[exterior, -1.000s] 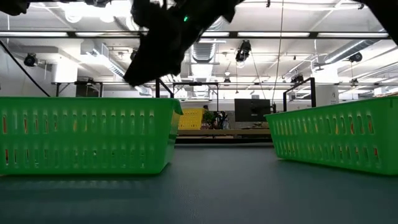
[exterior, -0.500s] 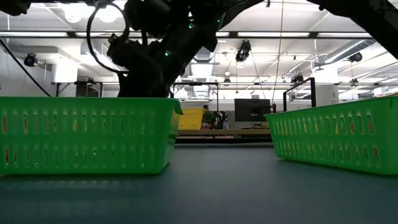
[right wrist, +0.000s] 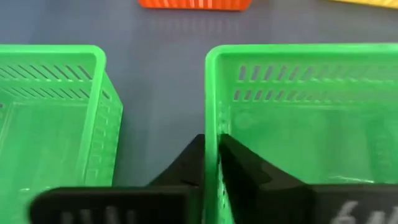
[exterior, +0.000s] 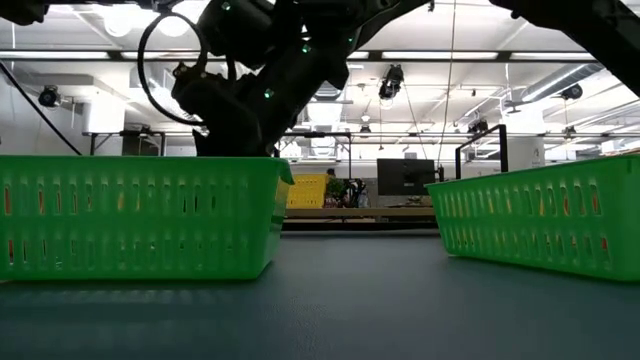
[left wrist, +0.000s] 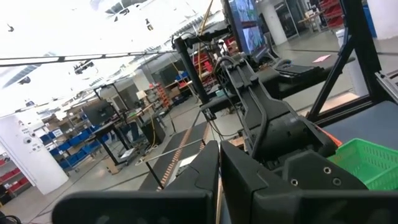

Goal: Stack baskets on shelf by color
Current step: Put the top green bin on the shelf

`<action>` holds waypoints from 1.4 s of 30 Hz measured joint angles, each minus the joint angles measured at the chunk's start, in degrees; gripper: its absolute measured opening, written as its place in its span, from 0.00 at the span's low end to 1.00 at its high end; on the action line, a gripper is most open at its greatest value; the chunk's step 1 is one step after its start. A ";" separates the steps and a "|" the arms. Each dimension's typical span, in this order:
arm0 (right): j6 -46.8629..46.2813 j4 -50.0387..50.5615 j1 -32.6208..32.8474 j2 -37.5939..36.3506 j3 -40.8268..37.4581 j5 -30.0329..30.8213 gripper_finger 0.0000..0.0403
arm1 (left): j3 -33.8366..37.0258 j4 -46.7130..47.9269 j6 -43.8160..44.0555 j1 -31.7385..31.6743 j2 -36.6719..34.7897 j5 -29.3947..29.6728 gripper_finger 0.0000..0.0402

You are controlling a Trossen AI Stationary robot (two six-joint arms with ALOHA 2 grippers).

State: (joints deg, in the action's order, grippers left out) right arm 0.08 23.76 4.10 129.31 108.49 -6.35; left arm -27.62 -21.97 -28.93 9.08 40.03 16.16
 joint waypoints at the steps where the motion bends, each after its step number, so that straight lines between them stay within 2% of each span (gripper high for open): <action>1: 0.45 0.07 0.04 -0.18 0.00 0.06 0.05 | 0.00 0.00 0.00 0.00 0.00 0.00 0.00; 5: 1.40 1.84 0.29 -2.10 0.00 0.00 0.03 | 0.00 -0.01 0.00 0.00 0.02 -0.02 0.00; 12: 5.73 10.55 1.51 -8.63 -0.01 -0.15 0.02 | -0.07 -0.03 -0.01 0.00 0.03 -0.02 0.00; 20: 8.04 26.94 3.98 -20.25 -0.07 -0.09 0.02 | -0.09 -0.05 -0.02 0.02 -0.04 -0.02 0.00; 23: 7.45 29.14 4.22 -25.50 -2.02 0.33 0.02 | -0.09 -0.08 -0.02 0.02 0.08 -0.02 0.00; 26: 7.08 26.91 3.75 -31.59 -8.03 1.81 0.02 | -0.09 -0.05 -0.01 0.02 0.01 -0.02 0.00; 33: 5.91 13.00 -0.34 -45.20 -29.41 13.98 0.02 | -0.09 -0.10 -0.02 0.02 0.04 -0.02 0.00; 38: 8.41 -0.79 -6.66 -50.65 -43.00 14.93 0.02 | -0.09 -0.31 -0.02 0.02 0.04 -0.02 0.00; 42: 10.90 -7.74 -12.94 -51.67 -49.18 13.54 0.02 | -0.09 -0.32 -0.02 0.00 0.04 -0.02 0.00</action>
State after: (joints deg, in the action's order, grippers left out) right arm 10.98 16.03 -8.84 77.64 59.30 7.19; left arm -27.70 -22.28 -28.95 9.08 40.07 16.14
